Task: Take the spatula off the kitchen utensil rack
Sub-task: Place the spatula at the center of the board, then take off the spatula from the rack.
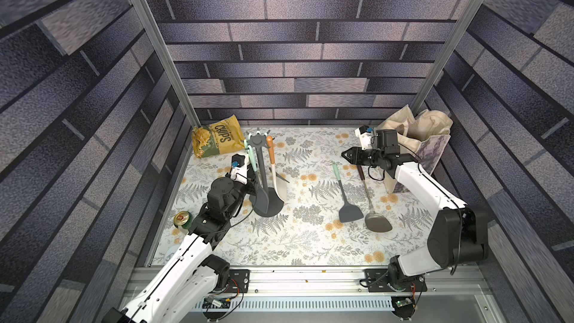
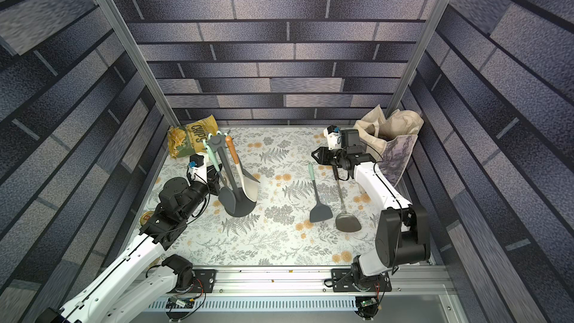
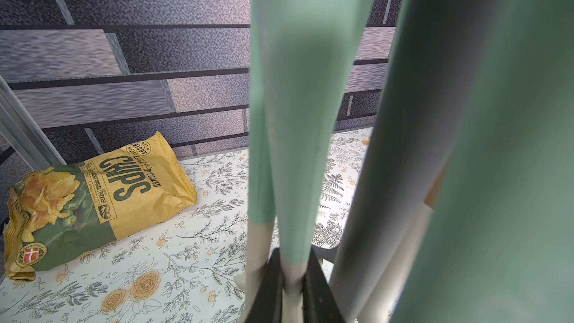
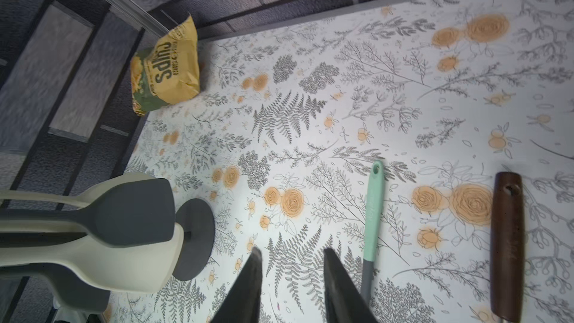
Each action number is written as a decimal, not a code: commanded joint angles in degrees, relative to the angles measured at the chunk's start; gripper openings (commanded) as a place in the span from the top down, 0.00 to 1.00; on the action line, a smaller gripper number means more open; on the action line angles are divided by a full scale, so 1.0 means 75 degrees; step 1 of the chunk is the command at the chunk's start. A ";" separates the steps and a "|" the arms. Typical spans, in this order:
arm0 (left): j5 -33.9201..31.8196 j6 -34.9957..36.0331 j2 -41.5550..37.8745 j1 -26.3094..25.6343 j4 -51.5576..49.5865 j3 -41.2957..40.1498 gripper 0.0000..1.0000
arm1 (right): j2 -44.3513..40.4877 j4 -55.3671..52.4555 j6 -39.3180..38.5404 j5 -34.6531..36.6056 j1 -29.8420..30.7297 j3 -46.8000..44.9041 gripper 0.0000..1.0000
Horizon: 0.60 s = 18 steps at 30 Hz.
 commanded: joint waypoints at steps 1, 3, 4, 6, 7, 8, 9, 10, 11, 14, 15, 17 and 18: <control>0.0106 -0.0178 0.0054 0.0029 0.0054 0.0128 0.89 | -0.0391 0.1555 0.0194 -0.0952 0.0397 -0.0305 0.63; 0.0111 -0.0218 0.0042 0.0029 0.0079 0.0127 0.89 | -0.0546 0.1767 0.0156 -0.1028 0.0643 -0.0305 0.62; 0.0112 -0.0242 0.0035 0.0029 0.0081 0.0127 0.89 | -0.0597 0.1852 0.0125 -0.1064 0.0764 -0.0305 0.61; 0.0094 -0.0263 0.0035 0.0029 0.0080 0.0127 0.90 | -0.0672 0.2084 0.0127 -0.1102 0.0946 -0.0598 0.61; 0.0093 -0.0284 0.0023 0.0029 0.0092 0.0127 0.90 | -0.0703 0.2225 0.0147 -0.1141 0.1045 -0.0626 0.60; 0.0094 -0.0303 0.0031 0.0023 0.0103 0.0127 0.90 | -0.0738 0.2357 0.0181 -0.1157 0.1115 -0.0666 0.60; 0.0083 -0.0324 0.0018 0.0029 0.0115 0.0119 0.90 | -0.0773 0.2564 0.0238 -0.1154 0.1193 -0.0732 0.59; 0.0081 -0.0344 0.0012 0.0029 0.0136 0.0116 0.90 | -0.0815 0.2772 0.0323 -0.1176 0.1257 -0.0793 0.58; 0.0086 -0.0366 0.0021 0.0020 0.0150 0.0105 0.90 | -0.0827 0.2959 0.0399 -0.1184 0.1320 -0.0839 0.57; 0.0083 -0.0395 0.0036 0.0008 0.0162 0.0104 0.90 | -0.0799 0.3613 0.0716 -0.1372 0.1514 -0.0958 0.57; 0.0081 -0.0388 0.0047 0.0016 0.0162 0.0104 0.90 | -0.0774 0.3830 0.0810 -0.1409 0.1606 -0.0986 0.57; 0.0079 -0.0382 0.0053 0.0017 0.0154 0.0104 0.90 | -0.0725 0.4071 0.0861 -0.1383 0.1805 -0.0985 0.56; 0.0070 -0.0378 0.0047 0.0009 0.0148 0.0104 0.90 | -0.0683 0.4136 0.0855 -0.1351 0.1898 -0.0965 0.55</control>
